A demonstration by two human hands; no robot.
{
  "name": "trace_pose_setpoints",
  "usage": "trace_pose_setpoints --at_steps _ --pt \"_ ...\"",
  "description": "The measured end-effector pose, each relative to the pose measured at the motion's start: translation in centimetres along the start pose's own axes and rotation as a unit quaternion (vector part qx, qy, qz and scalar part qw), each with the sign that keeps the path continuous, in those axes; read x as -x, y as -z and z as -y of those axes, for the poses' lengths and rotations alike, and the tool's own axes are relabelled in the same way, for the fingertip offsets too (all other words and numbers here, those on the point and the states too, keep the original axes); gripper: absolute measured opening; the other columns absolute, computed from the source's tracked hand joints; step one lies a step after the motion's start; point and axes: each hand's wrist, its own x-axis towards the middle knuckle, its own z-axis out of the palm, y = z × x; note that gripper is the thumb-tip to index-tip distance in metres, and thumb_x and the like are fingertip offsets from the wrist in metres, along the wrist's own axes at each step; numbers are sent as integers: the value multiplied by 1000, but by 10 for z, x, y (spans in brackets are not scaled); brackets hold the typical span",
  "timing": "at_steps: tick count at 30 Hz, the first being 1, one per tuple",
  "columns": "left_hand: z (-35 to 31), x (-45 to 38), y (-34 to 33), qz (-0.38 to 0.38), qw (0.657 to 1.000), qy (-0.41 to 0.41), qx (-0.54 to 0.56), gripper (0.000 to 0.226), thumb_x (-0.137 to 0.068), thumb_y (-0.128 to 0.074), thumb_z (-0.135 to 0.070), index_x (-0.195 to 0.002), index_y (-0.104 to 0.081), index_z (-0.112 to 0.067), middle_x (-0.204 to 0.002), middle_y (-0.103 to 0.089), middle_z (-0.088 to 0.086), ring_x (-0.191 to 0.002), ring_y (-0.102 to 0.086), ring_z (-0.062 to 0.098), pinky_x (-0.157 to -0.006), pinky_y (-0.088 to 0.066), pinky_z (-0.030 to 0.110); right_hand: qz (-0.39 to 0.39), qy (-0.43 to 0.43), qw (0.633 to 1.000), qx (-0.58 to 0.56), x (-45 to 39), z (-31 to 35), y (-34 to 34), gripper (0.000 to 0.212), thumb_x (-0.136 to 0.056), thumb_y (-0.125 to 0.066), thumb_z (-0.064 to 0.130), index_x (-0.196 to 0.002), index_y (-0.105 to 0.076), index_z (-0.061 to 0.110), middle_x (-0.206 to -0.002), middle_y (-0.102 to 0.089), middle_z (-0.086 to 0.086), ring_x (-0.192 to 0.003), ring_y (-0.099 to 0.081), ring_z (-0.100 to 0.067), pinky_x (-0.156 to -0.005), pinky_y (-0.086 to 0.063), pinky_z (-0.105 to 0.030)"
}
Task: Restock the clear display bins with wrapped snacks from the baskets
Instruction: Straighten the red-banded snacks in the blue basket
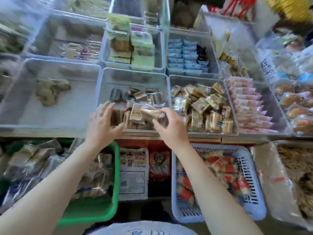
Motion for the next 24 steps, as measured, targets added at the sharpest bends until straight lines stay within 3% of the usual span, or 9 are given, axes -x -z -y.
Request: trace_pose_setpoints --at_steps 4,8,12,14,17,19,22,24 --pt "55 -18 12 97 991 26 -87 103 -80 -54 -76 -158 -14 -21 -167 -5 3 -153 -2 22 -123 -7 50 2 14 996 83 -48 33 -39 32 -93 -66 32 -122 -61 18 -104 -62 0 -92 -58 -17 -72 -47 -31" --pt "67 -22 14 152 981 5 -116 122 -69 -32 -95 -159 4 -21 -165 18 0 -153 6 19 -123 -8 48 26 24 986 165 -92 54 -89 32 -94 -62 33 -125 -59 23 -112 -59 -3 -93 -60 -24 -68 -46 -32" --pt "69 -21 11 148 982 -3 -117 131 -63 -32 -98 -157 14 -19 -163 22 2 -153 -2 23 -121 -18 45 66 72 949 298 -126 55 -143 30 -95 -62 28 -123 -57 18 -113 -56 -8 -97 -59 -29 -74 -48 -38" --pt "71 -23 10 145 983 -7 -112 133 -61 -28 -98 -156 16 -17 -163 22 3 -153 -3 24 -120 -19 43 130 91 926 343 -141 50 -168 33 -97 -59 31 -127 -55 18 -121 -55 -7 -110 -55 -28 -88 -45 -40" --pt "75 -23 6 139 984 -17 -108 133 -60 -28 -99 -155 17 -18 -164 21 3 -153 -5 25 -120 -21 43 227 75 892 383 -155 48 -194 37 -103 -39 45 -128 -59 26 -127 -58 -2 -122 -47 -26 -99 -33 -47" --pt "79 -23 3 134 986 -20 -98 132 -59 -27 -99 -156 17 -20 -164 20 3 -152 -6 25 -120 -23 43 249 67 887 382 -156 50 -200 43 -105 -27 45 -125 -60 26 -129 -60 -1 -125 -45 -25 -102 -28 -49" --pt "82 -24 -1 130 987 -21 -96 133 -59 -27 -100 -156 16 -19 -164 20 3 -152 -6 25 -120 -24 43 256 79 899 346 -135 51 -197 61 -102 -17 57 -151 -36 26 -156 -38 -5 -147 -27 -25 -118 -10 -55" --pt "81 -23 0 124 987 -26 -101 133 -61 -29 -99 -156 16 -18 -164 20 4 -152 -7 25 -119 -24 41 293 94 870 386 -119 49 -194 74 -94 -11 69 -159 -11 33 -167 -15 -5 -154 -9 -25 -121 3 -55"
